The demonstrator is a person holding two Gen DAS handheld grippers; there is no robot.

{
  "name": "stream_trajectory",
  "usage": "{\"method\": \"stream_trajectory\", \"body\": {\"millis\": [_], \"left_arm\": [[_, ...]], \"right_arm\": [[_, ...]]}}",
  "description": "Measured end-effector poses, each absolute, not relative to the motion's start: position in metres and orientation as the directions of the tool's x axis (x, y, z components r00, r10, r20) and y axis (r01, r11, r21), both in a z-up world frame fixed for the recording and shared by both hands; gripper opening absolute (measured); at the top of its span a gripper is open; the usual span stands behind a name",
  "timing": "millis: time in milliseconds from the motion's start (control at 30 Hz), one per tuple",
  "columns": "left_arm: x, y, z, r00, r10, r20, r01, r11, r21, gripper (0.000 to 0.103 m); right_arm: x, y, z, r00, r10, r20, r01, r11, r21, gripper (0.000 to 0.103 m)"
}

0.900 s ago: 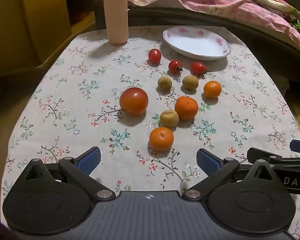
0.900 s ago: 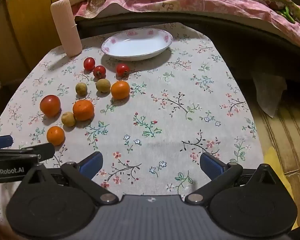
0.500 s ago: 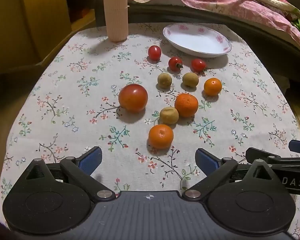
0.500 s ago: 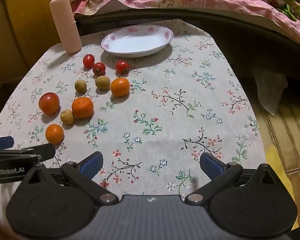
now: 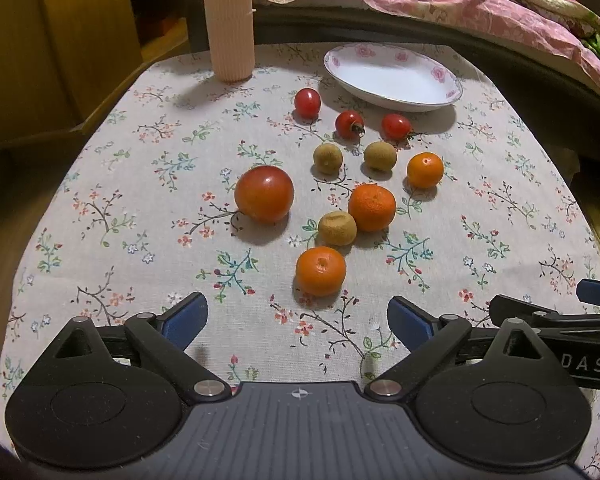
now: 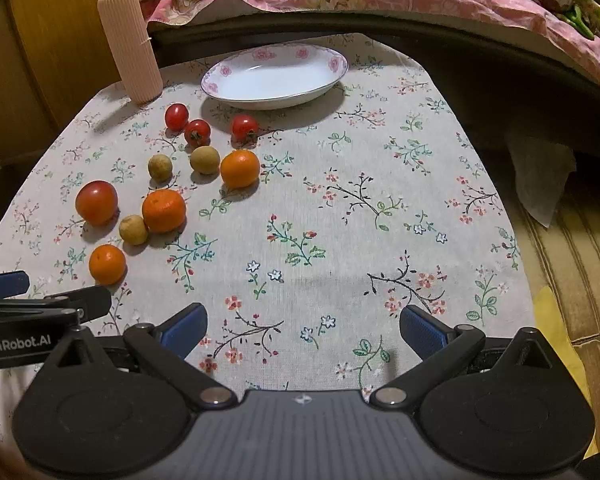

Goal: Organize fruits
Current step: 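Move both tools toward the fruits on the tablecloth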

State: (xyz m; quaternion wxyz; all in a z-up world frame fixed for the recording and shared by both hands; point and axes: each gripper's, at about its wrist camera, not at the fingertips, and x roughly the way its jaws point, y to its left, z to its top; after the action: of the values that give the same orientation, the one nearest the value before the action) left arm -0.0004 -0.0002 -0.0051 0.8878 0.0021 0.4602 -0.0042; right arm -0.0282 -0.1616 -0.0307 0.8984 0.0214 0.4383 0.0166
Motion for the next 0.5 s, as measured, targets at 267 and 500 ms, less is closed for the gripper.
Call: {"method": "stream_trajectory", "body": {"millis": [267,500], "left_arm": [[0.0008,-0.0003,-0.0056,0.577,-0.003,-0.817,0.019,1.000,0.010,0.097],[0.0017,0.0006,-0.0054,0.578,-0.003,-0.816,0.027,1.000,0.015,0.096]], "right_arm": [[-0.0275,-0.1613,-0.0320,0.612,0.050,-0.789,-0.011,0.998,0.054,0.103],[-0.0271,-0.1607,-0.0328,0.607,0.050,-0.793,-0.013,0.998,0.054,0.103]]}}
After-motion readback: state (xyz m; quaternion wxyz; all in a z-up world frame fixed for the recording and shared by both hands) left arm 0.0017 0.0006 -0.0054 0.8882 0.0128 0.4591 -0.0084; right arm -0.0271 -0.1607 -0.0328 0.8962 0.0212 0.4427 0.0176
